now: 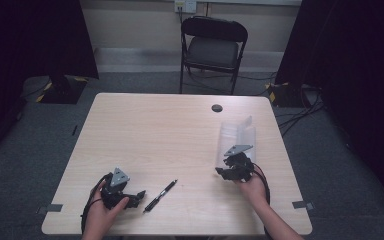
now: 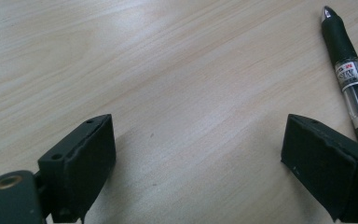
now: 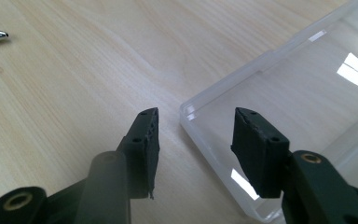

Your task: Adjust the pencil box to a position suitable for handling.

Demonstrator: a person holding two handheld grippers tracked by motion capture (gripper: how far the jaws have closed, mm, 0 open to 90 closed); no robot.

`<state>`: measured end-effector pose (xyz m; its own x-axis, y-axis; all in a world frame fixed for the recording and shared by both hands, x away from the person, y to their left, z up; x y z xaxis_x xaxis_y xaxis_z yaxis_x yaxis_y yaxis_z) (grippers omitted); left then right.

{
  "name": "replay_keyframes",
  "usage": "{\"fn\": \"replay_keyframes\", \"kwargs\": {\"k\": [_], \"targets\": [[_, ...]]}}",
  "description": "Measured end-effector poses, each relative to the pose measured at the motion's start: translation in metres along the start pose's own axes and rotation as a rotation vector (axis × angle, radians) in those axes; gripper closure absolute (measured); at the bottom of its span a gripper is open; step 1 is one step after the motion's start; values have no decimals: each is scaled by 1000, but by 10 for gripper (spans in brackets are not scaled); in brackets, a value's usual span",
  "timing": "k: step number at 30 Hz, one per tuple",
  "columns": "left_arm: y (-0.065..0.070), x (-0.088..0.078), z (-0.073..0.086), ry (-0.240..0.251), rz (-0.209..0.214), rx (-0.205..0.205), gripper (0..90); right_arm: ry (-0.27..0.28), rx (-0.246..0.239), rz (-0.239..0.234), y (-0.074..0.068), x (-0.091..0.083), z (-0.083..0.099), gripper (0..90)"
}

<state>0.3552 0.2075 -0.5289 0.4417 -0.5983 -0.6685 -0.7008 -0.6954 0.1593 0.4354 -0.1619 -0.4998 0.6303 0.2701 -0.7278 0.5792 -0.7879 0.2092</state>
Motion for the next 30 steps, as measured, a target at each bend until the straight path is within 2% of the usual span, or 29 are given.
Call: {"fn": "replay_keyframes", "kwargs": {"k": [5,10,14,21,30], "targets": [[0,0,0,1,0,1,97,-25,-9,-4,-4,10,6,548],[0,0,0,0,0,2,97,-17,-11,-10,-5,11,4,673],[0,0,0,1,0,2,97,-18,-12,-20,-9,10,4,726],[0,0,0,1,0,1,97,-13,4,-34,-18,9,2,731],[0,0,0,1,0,2,97,4,-28,-63,-44,7,-3,718]]}}
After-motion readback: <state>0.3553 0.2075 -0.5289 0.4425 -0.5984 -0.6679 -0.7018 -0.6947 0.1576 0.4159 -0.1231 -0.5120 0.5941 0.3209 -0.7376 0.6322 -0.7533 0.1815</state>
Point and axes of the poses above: each handheld gripper's, and its own axes: x roughly forward along the jaws, z roughly out of its underside, y roughly to its right, the point moved 4 cm from there along x, roughly forward along the jaws, and after that the axes turned 13 degrees about z, right-handed, at the moved point
